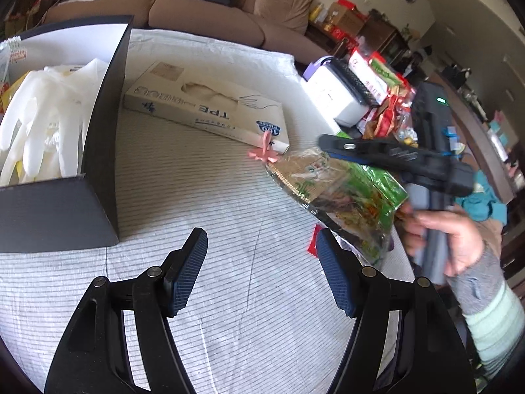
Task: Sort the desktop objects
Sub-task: 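Lift the pink flower with the right tool and carry it toward the box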
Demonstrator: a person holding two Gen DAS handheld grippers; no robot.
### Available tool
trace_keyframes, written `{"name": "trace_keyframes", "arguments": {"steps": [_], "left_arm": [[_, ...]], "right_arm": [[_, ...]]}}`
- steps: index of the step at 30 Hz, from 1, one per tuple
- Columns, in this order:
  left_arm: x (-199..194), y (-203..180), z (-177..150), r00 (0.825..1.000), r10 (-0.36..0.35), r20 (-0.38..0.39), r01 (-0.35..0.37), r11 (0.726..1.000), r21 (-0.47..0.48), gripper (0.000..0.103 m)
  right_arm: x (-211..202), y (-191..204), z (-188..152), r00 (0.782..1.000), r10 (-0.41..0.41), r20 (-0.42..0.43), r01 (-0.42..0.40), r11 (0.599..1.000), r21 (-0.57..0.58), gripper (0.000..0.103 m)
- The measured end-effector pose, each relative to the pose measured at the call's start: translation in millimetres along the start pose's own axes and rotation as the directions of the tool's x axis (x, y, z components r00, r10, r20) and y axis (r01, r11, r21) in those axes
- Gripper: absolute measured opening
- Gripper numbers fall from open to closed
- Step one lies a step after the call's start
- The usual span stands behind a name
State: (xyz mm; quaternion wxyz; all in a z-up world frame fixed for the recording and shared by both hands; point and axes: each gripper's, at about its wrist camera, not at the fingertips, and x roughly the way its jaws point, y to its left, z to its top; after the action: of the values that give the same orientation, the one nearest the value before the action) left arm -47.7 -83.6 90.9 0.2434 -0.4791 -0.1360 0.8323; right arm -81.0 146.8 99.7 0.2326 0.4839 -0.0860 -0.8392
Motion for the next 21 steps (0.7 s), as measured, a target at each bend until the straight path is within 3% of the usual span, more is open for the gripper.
{"name": "trace_keyframes", "arguments": {"steps": [3, 6, 14, 15, 16, 18, 21], "left_arm": [[-3.5, 1.2, 0.1, 1.0, 0.007, 0.005, -0.007, 1.0, 0.005, 0.066], [-6.6, 5.9, 3.2, 1.0, 0.005, 0.015, -0.005, 1.0, -0.008, 0.066], [-9.2, 18.6, 11.3, 0.999, 0.034, 0.033, -0.033, 0.999, -0.041, 0.066], [-9.1, 20.1, 11.7, 0.999, 0.031, 0.034, -0.029, 0.998, -0.047, 0.066], [-9.2, 20.9, 11.8, 0.999, 0.03, 0.035, -0.028, 0.998, -0.051, 0.066], [-9.8, 22.8, 11.9, 0.999, 0.029, 0.036, -0.027, 0.998, -0.057, 0.066], [-10.3, 23.0, 12.4, 0.999, 0.026, 0.036, -0.024, 0.998, -0.06, 0.066]], "right_arm": [[35.1, 14.7, -1.6, 0.989, -0.125, -0.076, 0.112, 0.981, -0.161, 0.06], [71.8, 14.4, -2.6, 0.967, -0.191, -0.171, 0.157, 0.969, -0.19, 0.059], [101.9, 8.8, 14.7, 0.956, -0.226, -0.187, 0.208, 0.972, -0.114, 0.059], [103.2, 8.6, 14.8, 0.955, -0.235, -0.182, 0.215, 0.969, -0.122, 0.055], [105.0, 7.9, 14.7, 0.954, -0.238, -0.18, 0.217, 0.968, -0.129, 0.042], [104.4, 6.4, 13.8, 0.958, -0.232, -0.17, 0.211, 0.969, -0.13, 0.037], [98.2, 7.7, 11.3, 0.963, -0.21, -0.17, 0.194, 0.975, -0.107, 0.036]]}}
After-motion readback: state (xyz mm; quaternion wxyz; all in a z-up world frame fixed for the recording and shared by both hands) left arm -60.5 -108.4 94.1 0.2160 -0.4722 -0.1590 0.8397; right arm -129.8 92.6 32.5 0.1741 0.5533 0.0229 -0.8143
